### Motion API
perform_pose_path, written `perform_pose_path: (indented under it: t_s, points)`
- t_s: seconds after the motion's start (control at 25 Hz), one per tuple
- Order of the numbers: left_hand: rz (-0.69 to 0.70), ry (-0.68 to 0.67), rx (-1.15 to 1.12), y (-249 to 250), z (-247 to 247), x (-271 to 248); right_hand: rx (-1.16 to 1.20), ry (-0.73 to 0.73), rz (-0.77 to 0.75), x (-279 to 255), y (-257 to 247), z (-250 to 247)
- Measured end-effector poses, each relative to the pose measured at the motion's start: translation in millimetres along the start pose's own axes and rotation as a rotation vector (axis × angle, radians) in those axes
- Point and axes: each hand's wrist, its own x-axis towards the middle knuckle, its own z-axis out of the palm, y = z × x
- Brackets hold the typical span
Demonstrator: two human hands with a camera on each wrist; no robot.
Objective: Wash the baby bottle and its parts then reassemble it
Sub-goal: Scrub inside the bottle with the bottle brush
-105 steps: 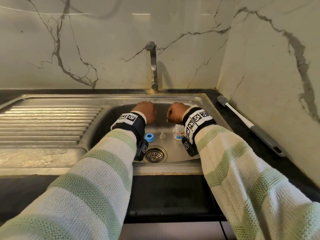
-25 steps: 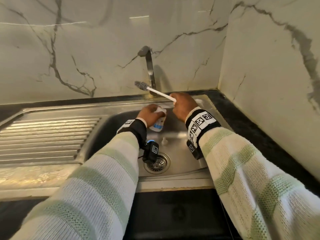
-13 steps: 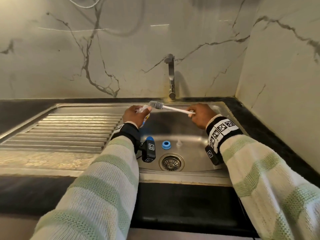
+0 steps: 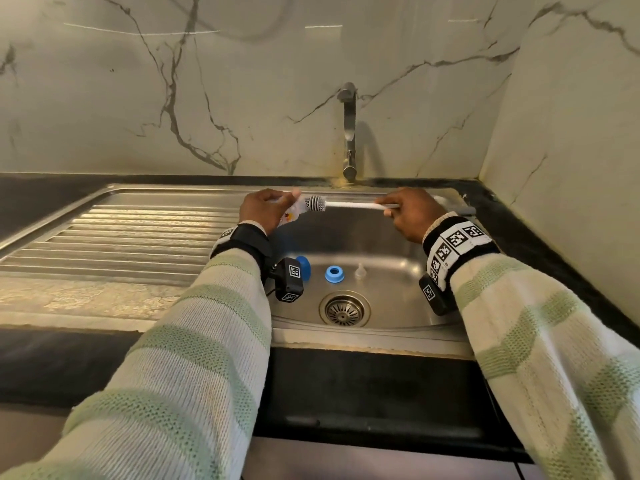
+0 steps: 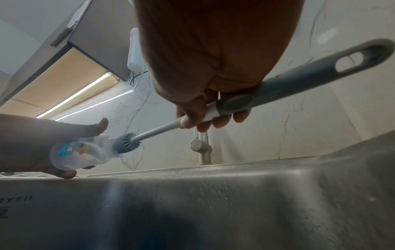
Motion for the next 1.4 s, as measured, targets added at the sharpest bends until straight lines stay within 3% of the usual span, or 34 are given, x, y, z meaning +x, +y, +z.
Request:
perform_pose_path:
  t_s: [0.2, 0.52, 0.68, 0.88, 1.04, 1.2, 1.4]
  points:
    - [-0.099, -0.03, -0.011, 14.6, 0.8, -8.7, 0.048, -0.036, -0.052, -2.4, -7.1, -2.5]
    - [-0.149, -0.148, 0.19, 18.5, 4.1, -9.6, 0.039, -0.088, -0.086, 2.8, -3.5, 4.9]
    - [-0.209, -0.161, 0.16, 18.8, 5.6, -9.5, 0.032, -0.069, -0.104, 0.7, -9.3, 2.4]
    - [-0.307, -0.171, 0.046, 24.4, 13.4, -16.8, -0.135, -0.068, -0.249, -0.2, -31.2, -3.1]
    - [-0.358, -0.097, -0.153, 23.1, 13.5, -13.5, 0.004, -0.117, -0.143, -2.7, -22.0, 4.8]
    - [-0.338, -0.135, -0.343, 23.2, 14.2, -12.4, 0.024, -0.118, -0.057, -4.9, -23.7, 3.8]
    - [-0.287, -0.15, -0.296, 19.1, 16.0, -10.9, -0.098, -0.201, -0.025, -8.1, -33.4, 3.0]
